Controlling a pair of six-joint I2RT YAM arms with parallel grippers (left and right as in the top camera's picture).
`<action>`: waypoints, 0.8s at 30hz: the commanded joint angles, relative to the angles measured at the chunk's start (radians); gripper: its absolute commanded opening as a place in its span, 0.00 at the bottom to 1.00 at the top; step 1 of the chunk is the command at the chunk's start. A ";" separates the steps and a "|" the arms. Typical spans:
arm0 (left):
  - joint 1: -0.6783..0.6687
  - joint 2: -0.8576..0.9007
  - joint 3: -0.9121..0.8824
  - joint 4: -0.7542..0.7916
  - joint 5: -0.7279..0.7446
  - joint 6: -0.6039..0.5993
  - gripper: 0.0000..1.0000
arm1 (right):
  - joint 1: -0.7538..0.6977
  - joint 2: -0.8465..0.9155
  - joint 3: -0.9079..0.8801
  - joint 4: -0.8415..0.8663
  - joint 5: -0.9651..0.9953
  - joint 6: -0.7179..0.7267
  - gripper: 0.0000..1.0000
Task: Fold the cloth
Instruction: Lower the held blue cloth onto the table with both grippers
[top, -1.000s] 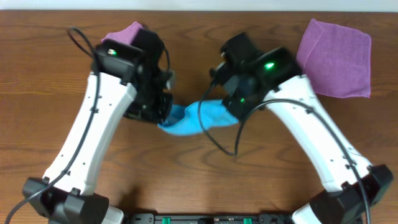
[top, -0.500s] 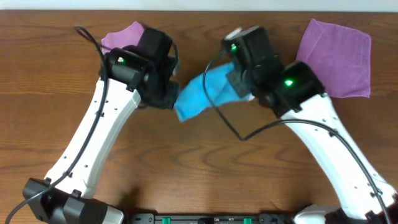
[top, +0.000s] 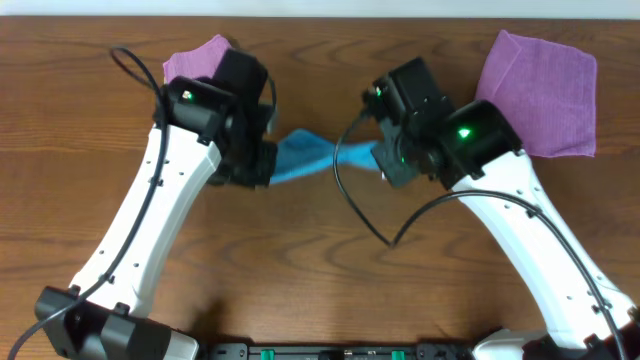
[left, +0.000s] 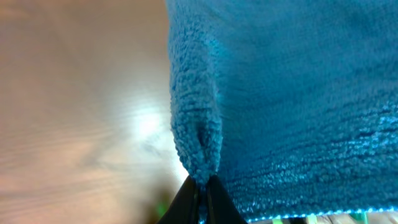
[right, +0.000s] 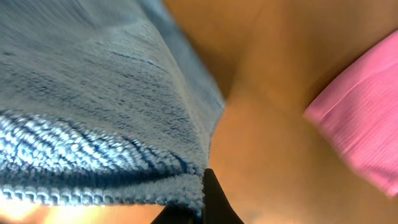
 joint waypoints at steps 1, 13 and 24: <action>0.002 -0.010 -0.099 -0.042 0.089 0.020 0.06 | 0.007 -0.005 -0.056 -0.040 -0.036 0.058 0.02; -0.031 -0.018 -0.197 -0.129 0.107 0.025 0.41 | 0.165 -0.069 -0.285 -0.074 -0.103 0.169 0.24; -0.069 -0.018 -0.197 -0.134 0.102 0.024 0.75 | 0.218 -0.140 -0.343 0.019 -0.098 0.226 0.99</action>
